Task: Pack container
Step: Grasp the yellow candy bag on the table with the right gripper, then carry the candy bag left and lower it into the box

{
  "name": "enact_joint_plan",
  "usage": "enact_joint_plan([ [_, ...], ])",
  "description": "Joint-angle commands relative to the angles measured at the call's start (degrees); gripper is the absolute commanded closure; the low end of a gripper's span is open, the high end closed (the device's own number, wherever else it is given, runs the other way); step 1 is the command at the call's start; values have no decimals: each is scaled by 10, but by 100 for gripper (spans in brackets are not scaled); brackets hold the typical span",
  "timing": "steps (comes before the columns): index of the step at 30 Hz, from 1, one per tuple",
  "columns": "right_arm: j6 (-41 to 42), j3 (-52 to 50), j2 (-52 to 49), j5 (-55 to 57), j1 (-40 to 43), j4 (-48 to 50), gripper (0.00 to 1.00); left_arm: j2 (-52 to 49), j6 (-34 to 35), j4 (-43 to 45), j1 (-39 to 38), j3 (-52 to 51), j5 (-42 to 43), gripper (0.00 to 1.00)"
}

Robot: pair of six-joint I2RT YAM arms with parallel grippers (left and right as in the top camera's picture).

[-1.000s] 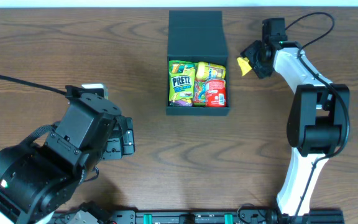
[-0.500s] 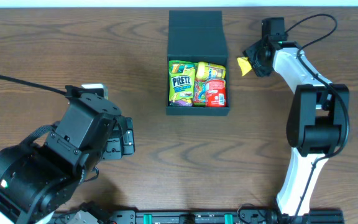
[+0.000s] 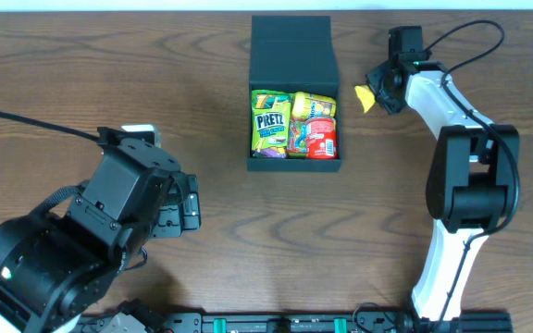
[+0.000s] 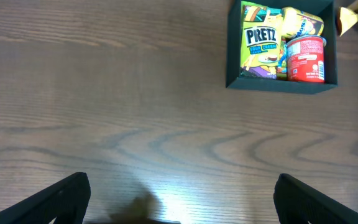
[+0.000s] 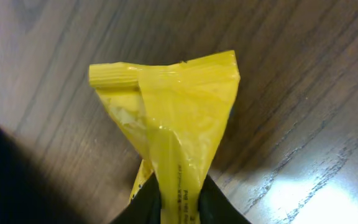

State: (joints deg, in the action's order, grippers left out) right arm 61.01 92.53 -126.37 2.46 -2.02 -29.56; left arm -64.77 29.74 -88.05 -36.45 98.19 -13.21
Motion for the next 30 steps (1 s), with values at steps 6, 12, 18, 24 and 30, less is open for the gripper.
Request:
enact_joint_plan([
  [6,-25,-5,0,11,-5,-8,86,0,-6,0,0,5,2,5],
  [12,-62,-5,2,12,-12,-17,90,0,-6,0,0,5,2,5],
  [18,-104,-5,24,19,-15,-52,90,0,-6,0,0,5,2,5],
  [24,-150,-5,64,23,-15,-78,89,0,-6,0,0,5,2,5],
  [30,-187,-5,114,23,-17,-113,88,0,-6,0,0,5,2,5],
])
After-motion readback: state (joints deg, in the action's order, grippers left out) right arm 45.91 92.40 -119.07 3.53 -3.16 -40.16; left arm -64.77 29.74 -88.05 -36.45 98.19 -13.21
